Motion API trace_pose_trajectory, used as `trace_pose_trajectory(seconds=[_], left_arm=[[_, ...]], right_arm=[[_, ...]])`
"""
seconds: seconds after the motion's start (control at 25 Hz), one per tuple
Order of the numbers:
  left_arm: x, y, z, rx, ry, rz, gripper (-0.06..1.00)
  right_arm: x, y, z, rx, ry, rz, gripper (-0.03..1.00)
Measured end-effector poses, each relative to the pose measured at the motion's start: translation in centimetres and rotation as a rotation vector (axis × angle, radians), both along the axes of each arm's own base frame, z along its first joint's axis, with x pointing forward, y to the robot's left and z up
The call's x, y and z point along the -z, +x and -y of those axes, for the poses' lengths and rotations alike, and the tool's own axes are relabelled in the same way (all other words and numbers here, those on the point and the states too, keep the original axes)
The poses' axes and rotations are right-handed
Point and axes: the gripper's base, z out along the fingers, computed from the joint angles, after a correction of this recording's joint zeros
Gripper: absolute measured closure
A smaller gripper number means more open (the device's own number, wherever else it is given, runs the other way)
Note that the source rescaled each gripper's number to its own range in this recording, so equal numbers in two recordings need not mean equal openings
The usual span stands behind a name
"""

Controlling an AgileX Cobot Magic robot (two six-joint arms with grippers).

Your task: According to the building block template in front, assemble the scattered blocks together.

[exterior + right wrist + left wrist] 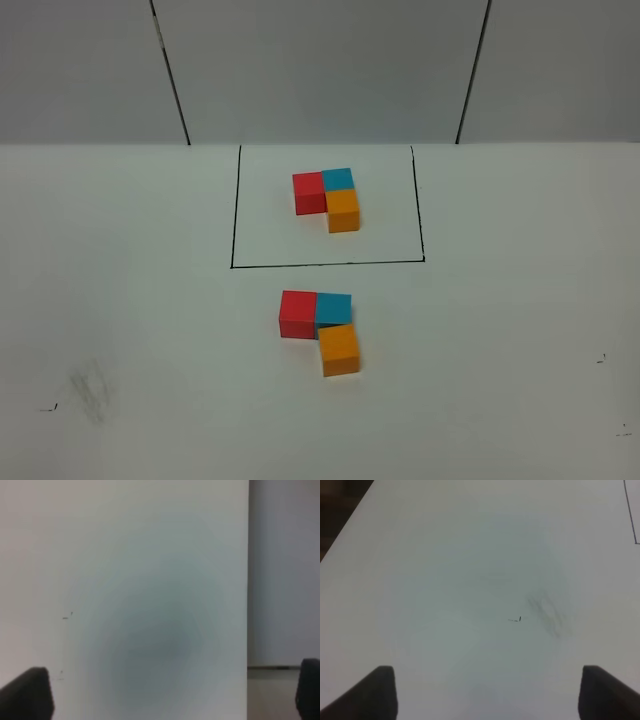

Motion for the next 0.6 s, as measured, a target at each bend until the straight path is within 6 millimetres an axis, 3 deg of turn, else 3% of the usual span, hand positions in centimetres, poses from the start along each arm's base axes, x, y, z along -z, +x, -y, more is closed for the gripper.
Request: trace_pose_trajectory(seconds=[0.16,0.32,0.6], left_arm=[[0.0,0.0,0.0,0.000,0.000,0.000,-0.06],[0.0,0.0,0.0,0.000,-0.001,0.000,-0.06],[0.0,0.0,0.0,-0.001,-0.001,0.000,-0.06]], right_arm=[[0.9,-5.1,1.0,0.008,0.024,0.081,-0.03],[2.7,-8.9,1.4,0.000,0.076,0.136,-0.02],[6.2,-11.9,1.2,-0.032,0.173,0.142,0.00]])
